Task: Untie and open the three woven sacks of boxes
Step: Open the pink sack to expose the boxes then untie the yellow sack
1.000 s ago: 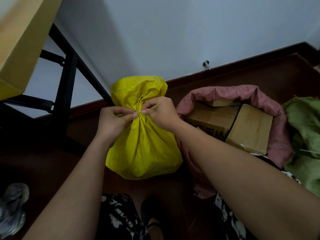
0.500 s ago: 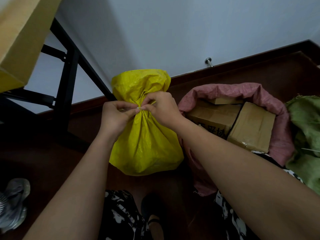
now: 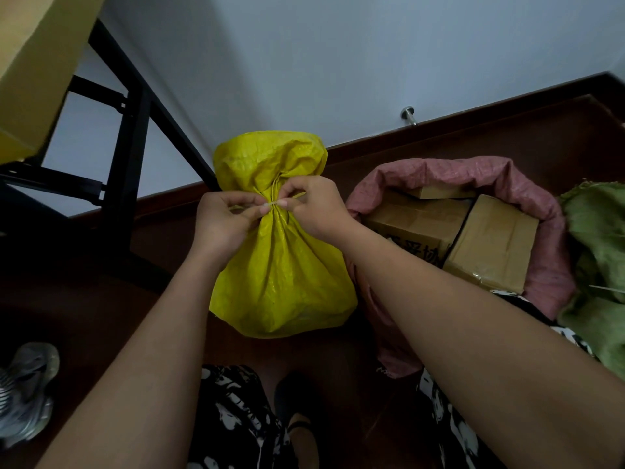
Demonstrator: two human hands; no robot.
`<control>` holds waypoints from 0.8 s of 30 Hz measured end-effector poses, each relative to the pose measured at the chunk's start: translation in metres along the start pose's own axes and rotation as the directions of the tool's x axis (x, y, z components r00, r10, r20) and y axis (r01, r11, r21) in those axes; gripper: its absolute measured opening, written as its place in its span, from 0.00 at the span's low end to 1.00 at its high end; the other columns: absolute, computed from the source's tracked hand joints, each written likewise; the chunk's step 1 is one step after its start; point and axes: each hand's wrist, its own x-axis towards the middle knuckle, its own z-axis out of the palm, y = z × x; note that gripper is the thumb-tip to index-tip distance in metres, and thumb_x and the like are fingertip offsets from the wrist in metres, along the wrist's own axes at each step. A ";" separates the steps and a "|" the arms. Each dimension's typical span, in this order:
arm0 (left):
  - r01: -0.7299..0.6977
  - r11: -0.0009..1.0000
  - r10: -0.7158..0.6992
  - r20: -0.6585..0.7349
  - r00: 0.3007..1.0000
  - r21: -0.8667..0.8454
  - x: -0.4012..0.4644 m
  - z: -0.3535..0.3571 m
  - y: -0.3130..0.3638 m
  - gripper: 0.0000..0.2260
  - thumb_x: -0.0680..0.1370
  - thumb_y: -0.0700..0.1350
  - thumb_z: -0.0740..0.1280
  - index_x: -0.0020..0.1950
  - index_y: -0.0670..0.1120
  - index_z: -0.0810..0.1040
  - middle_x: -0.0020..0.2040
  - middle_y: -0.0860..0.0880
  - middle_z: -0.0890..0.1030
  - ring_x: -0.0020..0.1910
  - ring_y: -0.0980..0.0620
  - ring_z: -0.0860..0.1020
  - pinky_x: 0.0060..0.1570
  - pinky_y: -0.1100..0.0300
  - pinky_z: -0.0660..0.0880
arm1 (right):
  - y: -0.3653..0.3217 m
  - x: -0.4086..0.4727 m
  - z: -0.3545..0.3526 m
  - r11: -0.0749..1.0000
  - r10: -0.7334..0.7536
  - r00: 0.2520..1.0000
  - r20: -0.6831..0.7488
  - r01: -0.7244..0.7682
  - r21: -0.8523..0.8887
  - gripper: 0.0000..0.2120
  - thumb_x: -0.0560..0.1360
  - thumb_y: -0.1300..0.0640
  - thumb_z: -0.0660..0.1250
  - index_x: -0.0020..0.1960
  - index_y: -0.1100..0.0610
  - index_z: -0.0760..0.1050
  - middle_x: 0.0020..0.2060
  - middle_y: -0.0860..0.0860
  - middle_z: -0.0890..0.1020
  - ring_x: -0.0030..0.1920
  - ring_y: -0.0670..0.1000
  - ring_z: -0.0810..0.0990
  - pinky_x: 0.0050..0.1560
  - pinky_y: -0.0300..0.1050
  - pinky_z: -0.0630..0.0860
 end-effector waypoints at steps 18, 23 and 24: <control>0.032 0.995 -0.033 -0.010 0.999 -0.093 -0.002 0.001 0.004 0.04 0.73 0.36 0.72 0.41 0.44 0.82 0.38 0.46 0.81 0.35 0.59 0.81 0.37 0.68 0.76 | -0.004 -0.003 -0.004 0.986 -0.157 0.988 -0.003 0.157 -0.056 0.04 0.70 0.57 0.73 0.40 0.55 0.79 0.39 0.50 0.82 0.43 0.54 0.82 0.48 0.56 0.77; 0.038 0.996 -0.040 -0.024 0.999 -0.081 -0.001 0.000 0.001 0.05 0.73 0.35 0.72 0.41 0.45 0.82 0.40 0.45 0.80 0.39 0.53 0.80 0.39 0.66 0.78 | -0.004 -0.002 -0.008 0.995 -0.090 0.996 -0.004 0.090 0.035 0.03 0.70 0.63 0.73 0.42 0.61 0.80 0.38 0.50 0.79 0.44 0.51 0.79 0.48 0.46 0.75; 0.035 0.996 -0.037 -0.028 0.999 -0.077 -0.001 0.000 0.001 0.05 0.73 0.35 0.72 0.40 0.45 0.82 0.39 0.45 0.80 0.39 0.53 0.80 0.40 0.65 0.78 | -0.004 -0.002 -0.008 0.997 -0.065 0.998 -0.003 0.065 0.044 0.03 0.71 0.63 0.73 0.42 0.62 0.80 0.39 0.51 0.80 0.45 0.50 0.78 0.47 0.42 0.72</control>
